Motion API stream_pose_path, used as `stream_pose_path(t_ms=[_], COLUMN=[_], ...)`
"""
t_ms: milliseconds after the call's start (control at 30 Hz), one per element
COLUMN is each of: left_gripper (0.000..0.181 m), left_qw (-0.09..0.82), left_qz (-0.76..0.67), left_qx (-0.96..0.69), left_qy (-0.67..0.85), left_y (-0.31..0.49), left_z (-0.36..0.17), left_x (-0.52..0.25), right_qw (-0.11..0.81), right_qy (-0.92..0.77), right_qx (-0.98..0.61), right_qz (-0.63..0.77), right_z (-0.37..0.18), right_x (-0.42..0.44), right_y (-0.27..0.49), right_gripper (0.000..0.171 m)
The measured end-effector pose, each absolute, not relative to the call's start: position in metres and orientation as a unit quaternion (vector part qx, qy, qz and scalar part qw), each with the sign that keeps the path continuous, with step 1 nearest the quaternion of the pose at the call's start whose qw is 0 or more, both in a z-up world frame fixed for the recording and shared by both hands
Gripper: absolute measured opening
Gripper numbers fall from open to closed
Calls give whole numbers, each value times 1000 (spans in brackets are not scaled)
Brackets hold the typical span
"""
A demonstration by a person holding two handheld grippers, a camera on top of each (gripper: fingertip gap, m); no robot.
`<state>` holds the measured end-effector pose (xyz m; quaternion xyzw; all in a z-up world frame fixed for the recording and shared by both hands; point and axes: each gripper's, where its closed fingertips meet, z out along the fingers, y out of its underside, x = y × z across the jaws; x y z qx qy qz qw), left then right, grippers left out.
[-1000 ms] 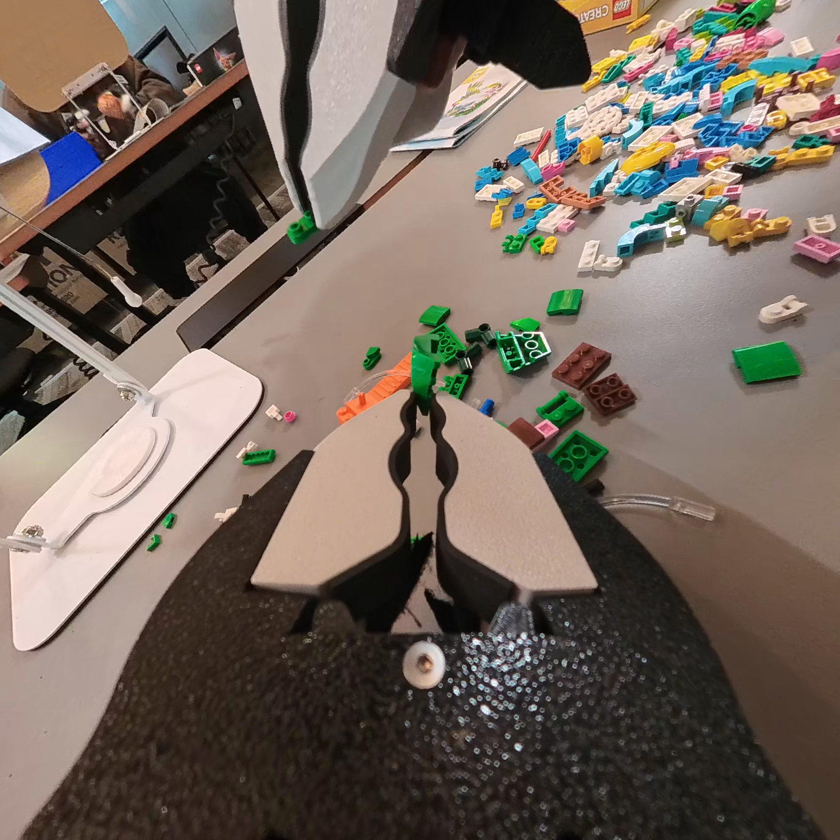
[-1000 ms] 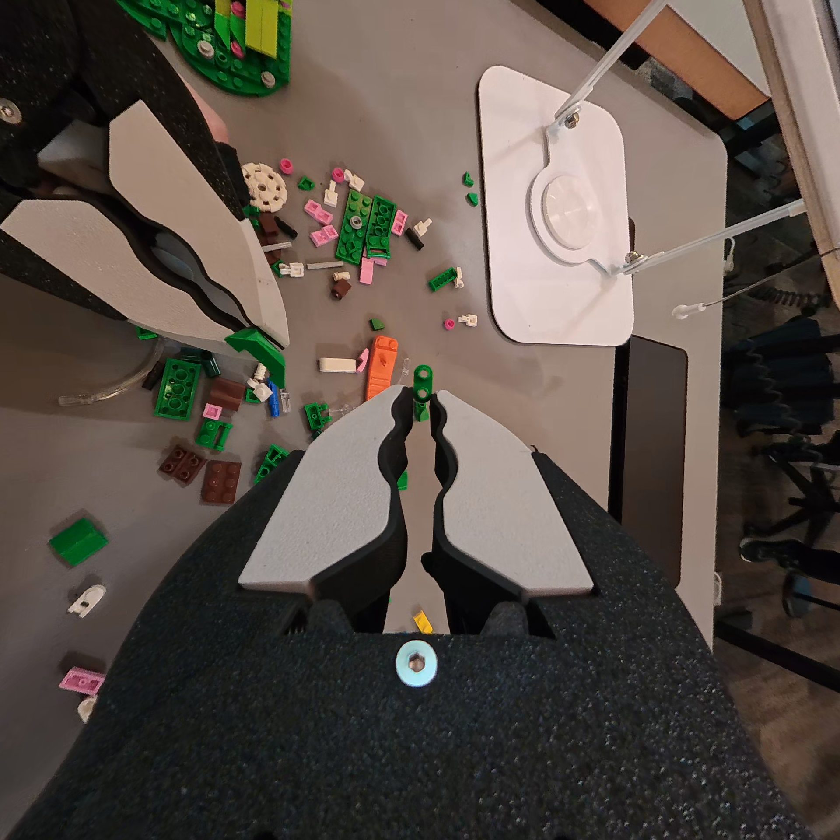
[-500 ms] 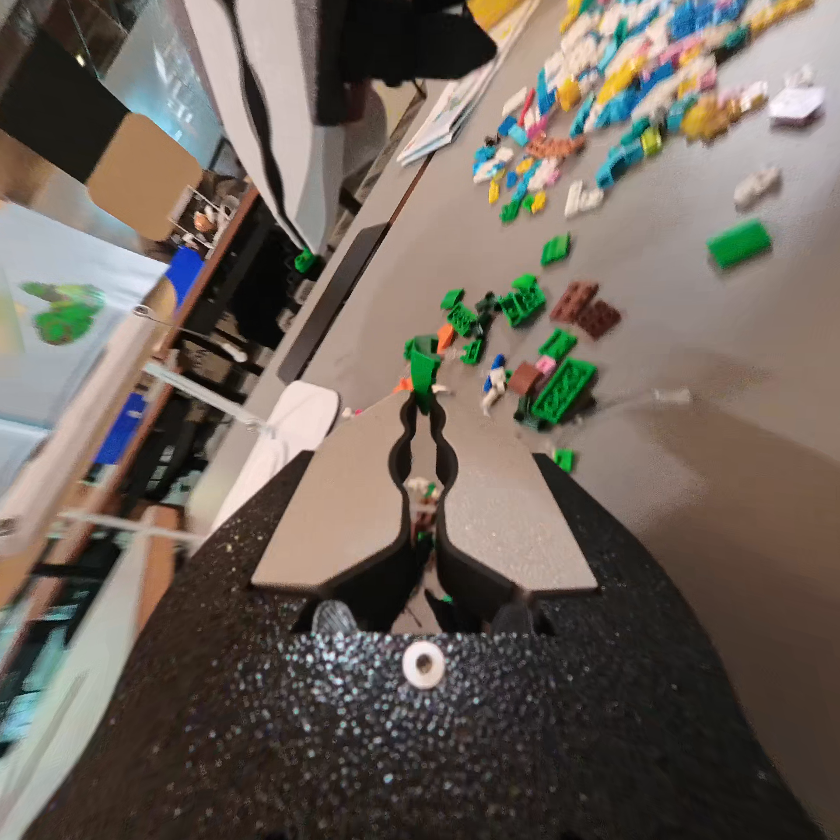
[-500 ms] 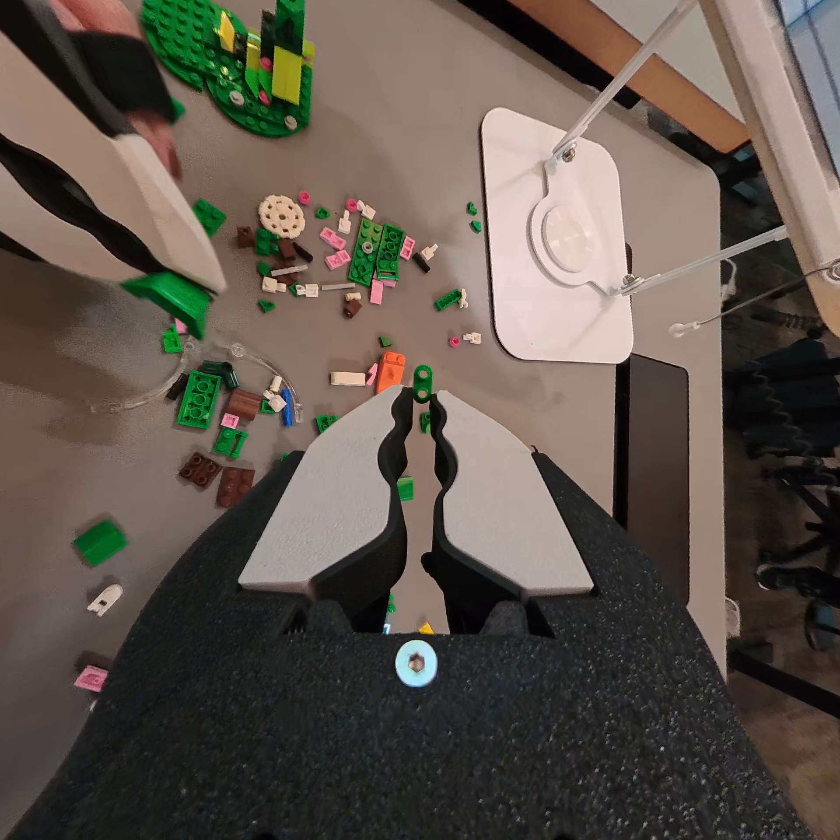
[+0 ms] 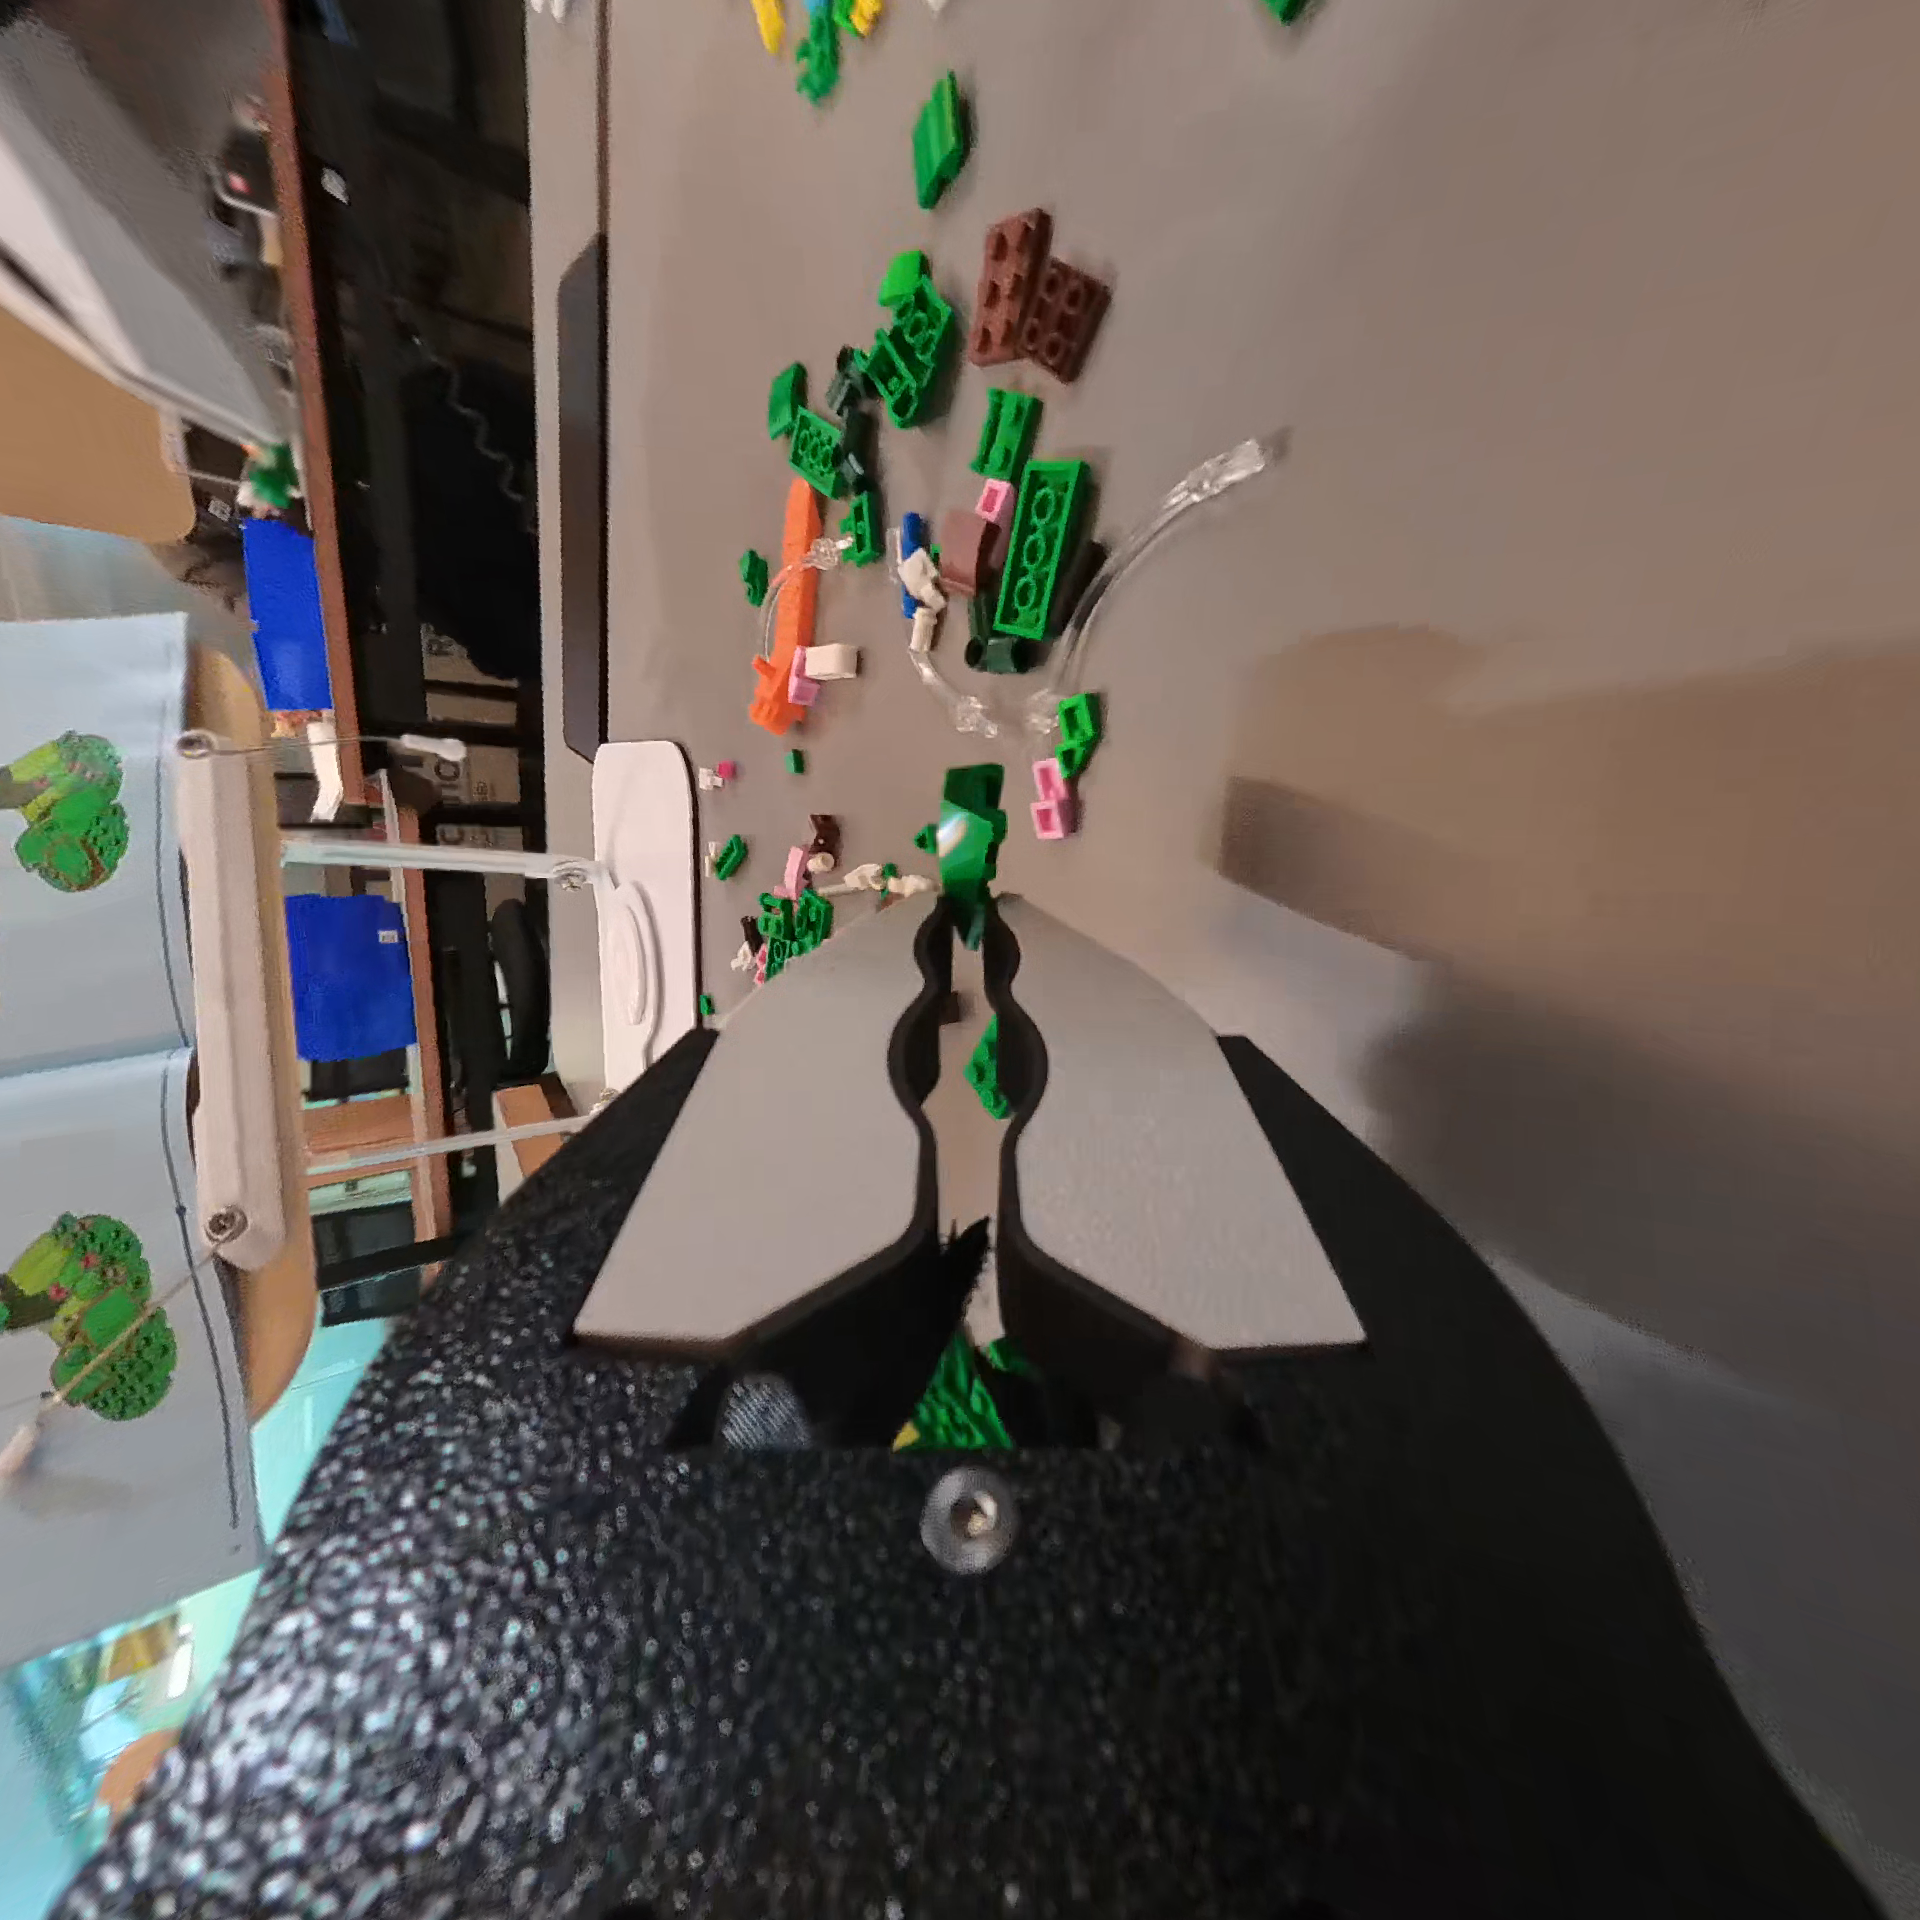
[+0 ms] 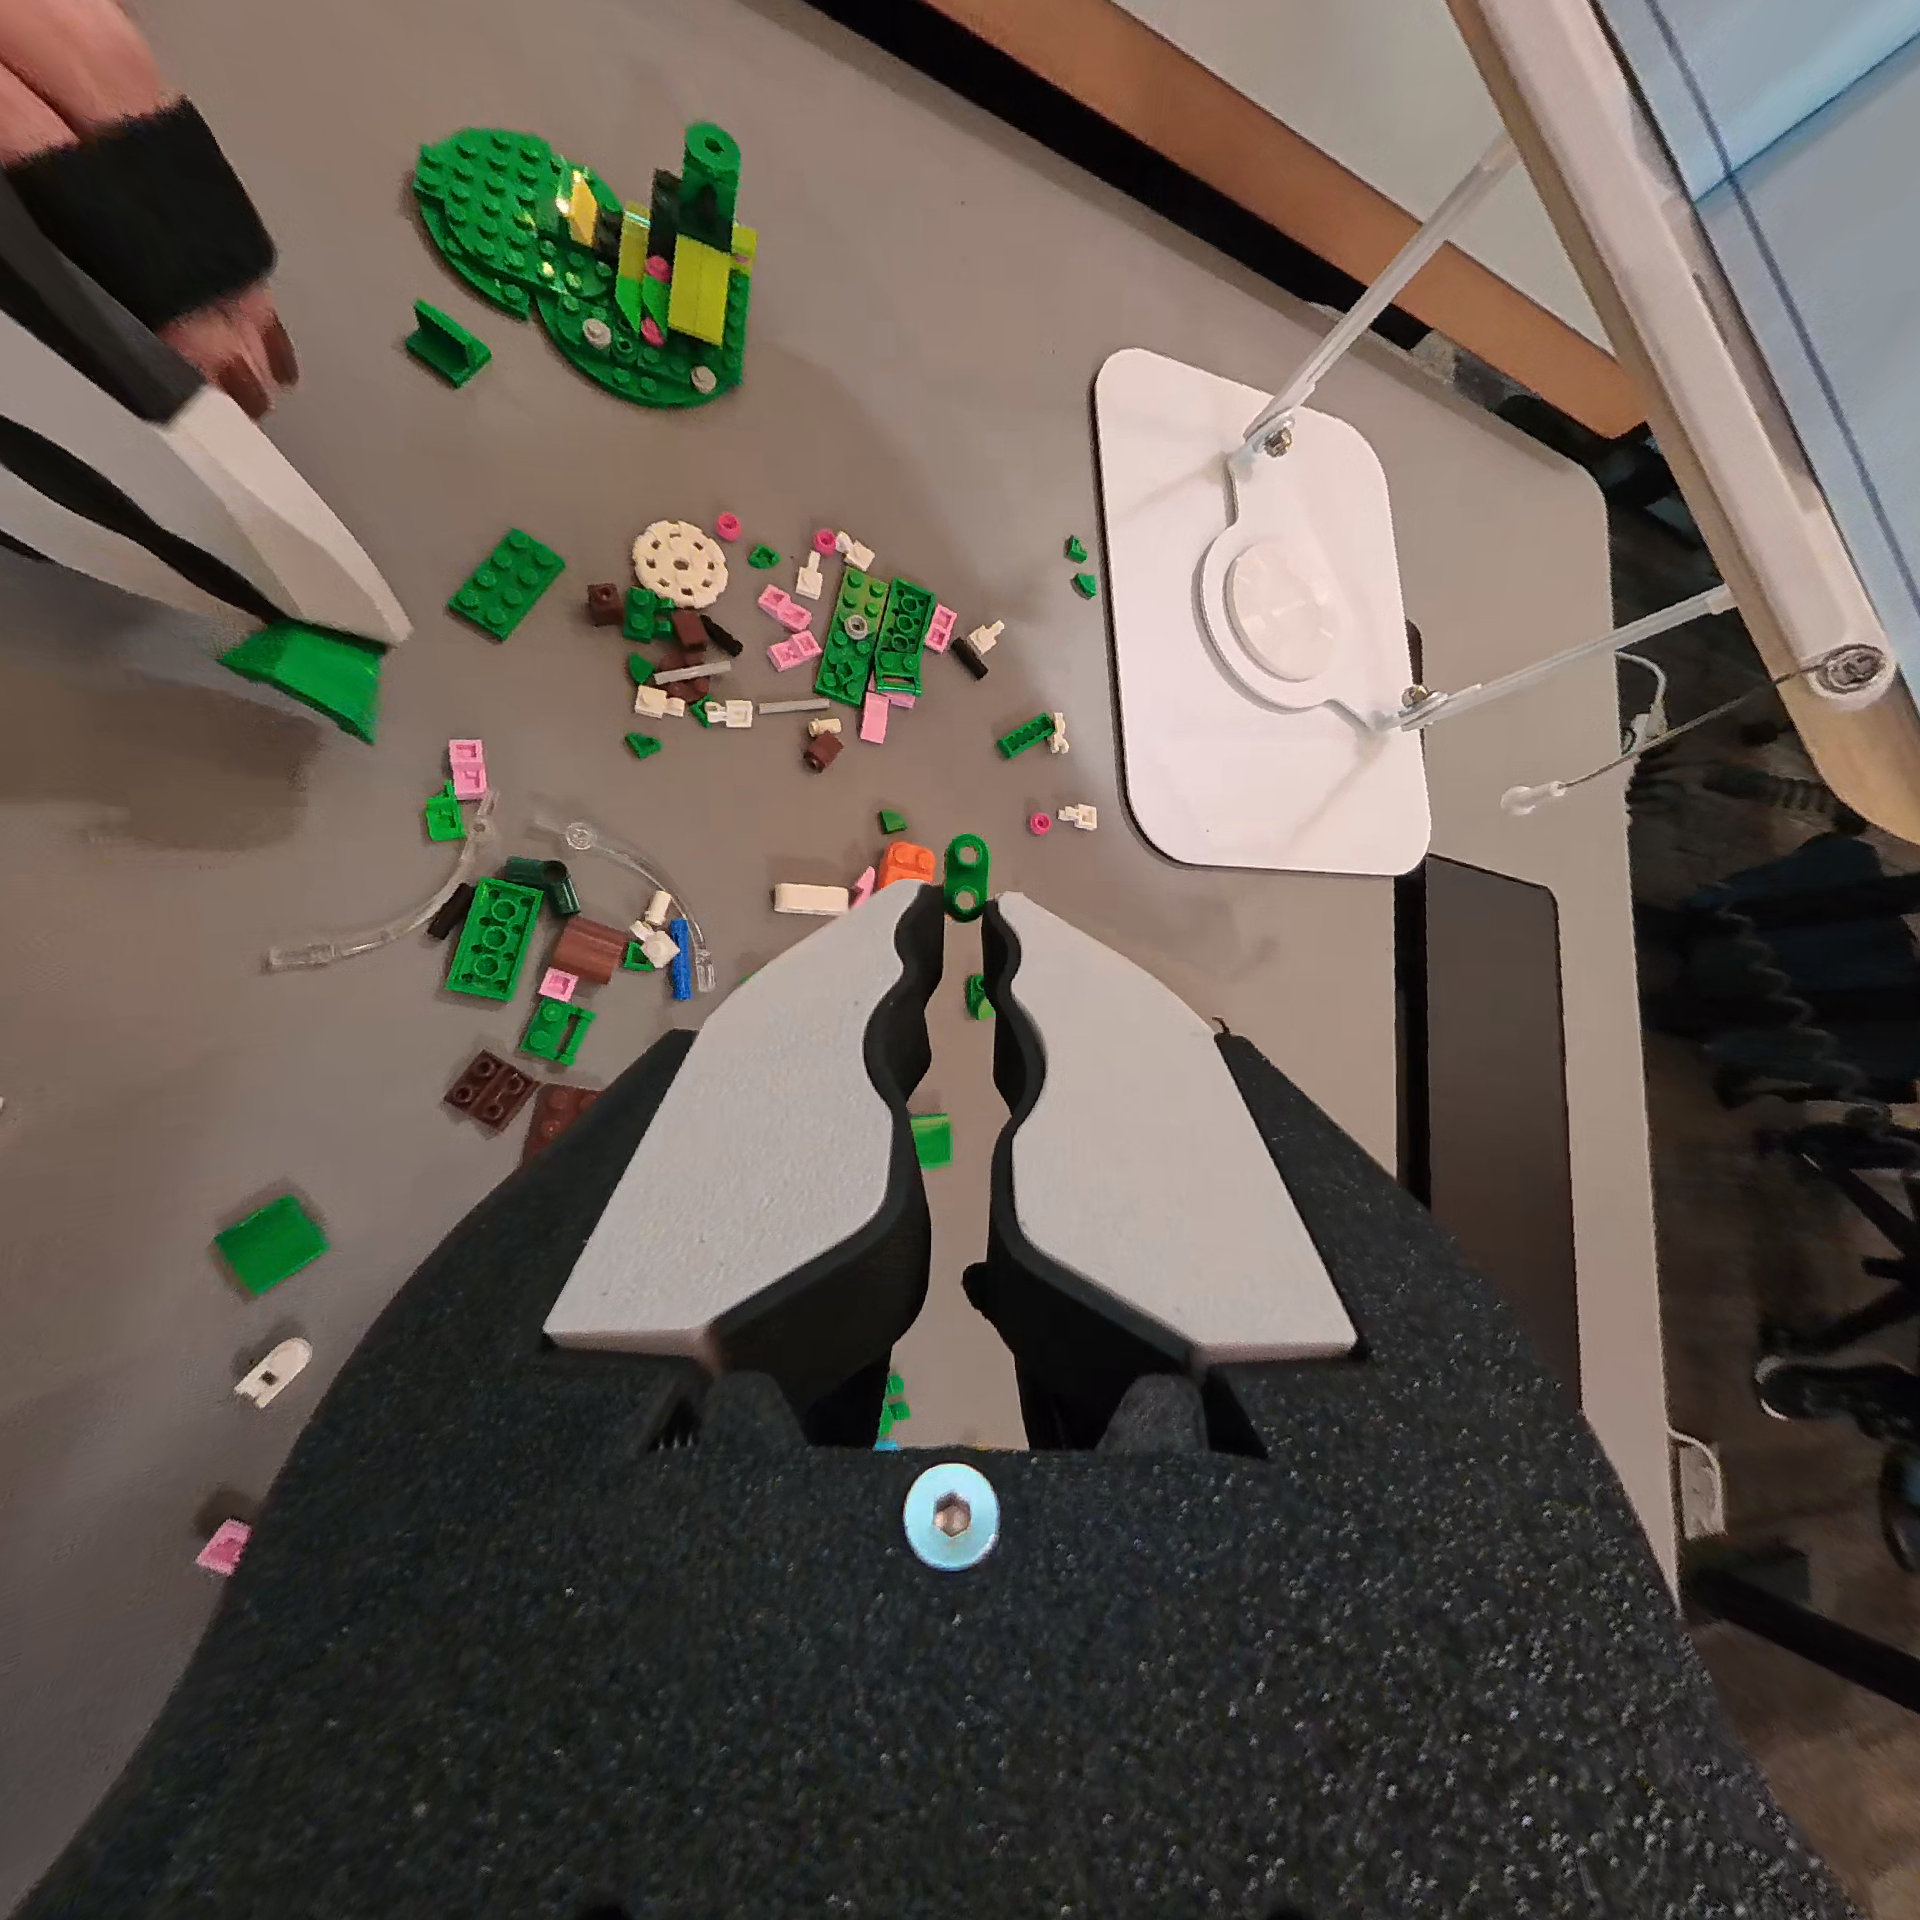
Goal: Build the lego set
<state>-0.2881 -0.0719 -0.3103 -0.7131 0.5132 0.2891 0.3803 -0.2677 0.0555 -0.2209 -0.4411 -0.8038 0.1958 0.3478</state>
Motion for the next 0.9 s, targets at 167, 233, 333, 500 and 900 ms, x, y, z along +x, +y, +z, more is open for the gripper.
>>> stream_pose_path(t_ms=[167, 233, 333, 500, 900], left_gripper=[4, 4, 4, 5, 4], left_qw=[348, 340, 325, 304, 288], left_qz=[320, 330, 352, 373, 388], left_qx=[-702, -697, -682, -663, -658], left_qy=[533, 539, 553, 574, 577], left_y=[-67, -67, -66, -66, -72], left_z=[-319, -321, -322, -323, -318], left_x=[-286, -285, -285, -289, -303], right_qw=[352, 351, 351, 353, 358], right_qy=[-805, -806, -807, -807, -805], right_qx=[-430, -427, -423, -416, -404], right_qz=[209, 212, 216, 226, 246], right_z=[-216, -216, -215, -212, -203], right_x=[-269, -269, -269, -269, -264], right_y=[49, 48, 46, 42, 36], right_gripper=[6, 6, 6, 6, 6])
